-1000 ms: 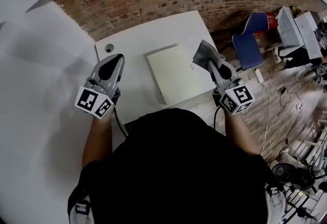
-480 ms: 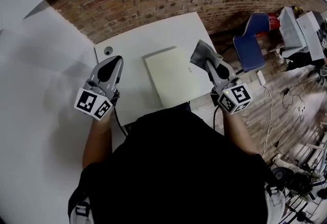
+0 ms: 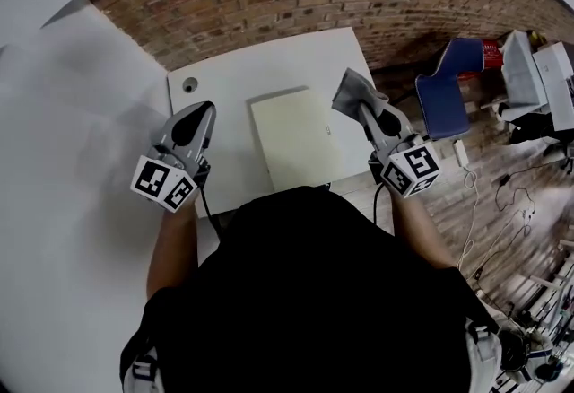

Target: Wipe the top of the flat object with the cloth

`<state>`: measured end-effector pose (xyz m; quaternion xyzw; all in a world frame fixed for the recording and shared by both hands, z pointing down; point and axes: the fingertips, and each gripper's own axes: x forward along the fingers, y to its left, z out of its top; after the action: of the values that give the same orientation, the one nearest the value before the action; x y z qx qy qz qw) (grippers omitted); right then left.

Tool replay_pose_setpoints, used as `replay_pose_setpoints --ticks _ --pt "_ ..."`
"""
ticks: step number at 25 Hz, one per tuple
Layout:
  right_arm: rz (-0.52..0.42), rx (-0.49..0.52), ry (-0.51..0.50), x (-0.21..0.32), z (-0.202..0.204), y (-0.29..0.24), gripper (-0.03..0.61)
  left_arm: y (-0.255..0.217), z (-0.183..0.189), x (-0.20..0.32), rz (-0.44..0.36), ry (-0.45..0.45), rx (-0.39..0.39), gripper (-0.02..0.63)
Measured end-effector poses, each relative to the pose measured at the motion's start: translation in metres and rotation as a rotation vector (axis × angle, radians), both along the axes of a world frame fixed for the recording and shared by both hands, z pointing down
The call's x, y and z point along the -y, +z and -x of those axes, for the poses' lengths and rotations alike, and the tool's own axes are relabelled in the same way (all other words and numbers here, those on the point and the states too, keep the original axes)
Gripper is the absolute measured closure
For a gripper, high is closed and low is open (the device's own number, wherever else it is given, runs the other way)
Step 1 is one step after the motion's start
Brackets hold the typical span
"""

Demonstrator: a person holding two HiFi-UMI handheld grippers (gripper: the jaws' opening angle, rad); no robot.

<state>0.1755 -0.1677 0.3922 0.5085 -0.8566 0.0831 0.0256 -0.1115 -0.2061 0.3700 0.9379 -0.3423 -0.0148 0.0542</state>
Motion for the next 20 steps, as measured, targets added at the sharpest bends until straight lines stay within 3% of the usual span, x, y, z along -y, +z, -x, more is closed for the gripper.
replay_pose_setpoints --ticks 11,20 --pt "0.042 -0.014 -0.06 0.019 -0.013 0.016 0.569 0.009 -0.014 -0.003 0.011 -0.039 0.006 0.612" --pt "0.127 -0.04 -0.166 0.04 0.024 0.063 0.569 0.016 0.004 -0.015 0.031 -0.094 0.022 0.612"
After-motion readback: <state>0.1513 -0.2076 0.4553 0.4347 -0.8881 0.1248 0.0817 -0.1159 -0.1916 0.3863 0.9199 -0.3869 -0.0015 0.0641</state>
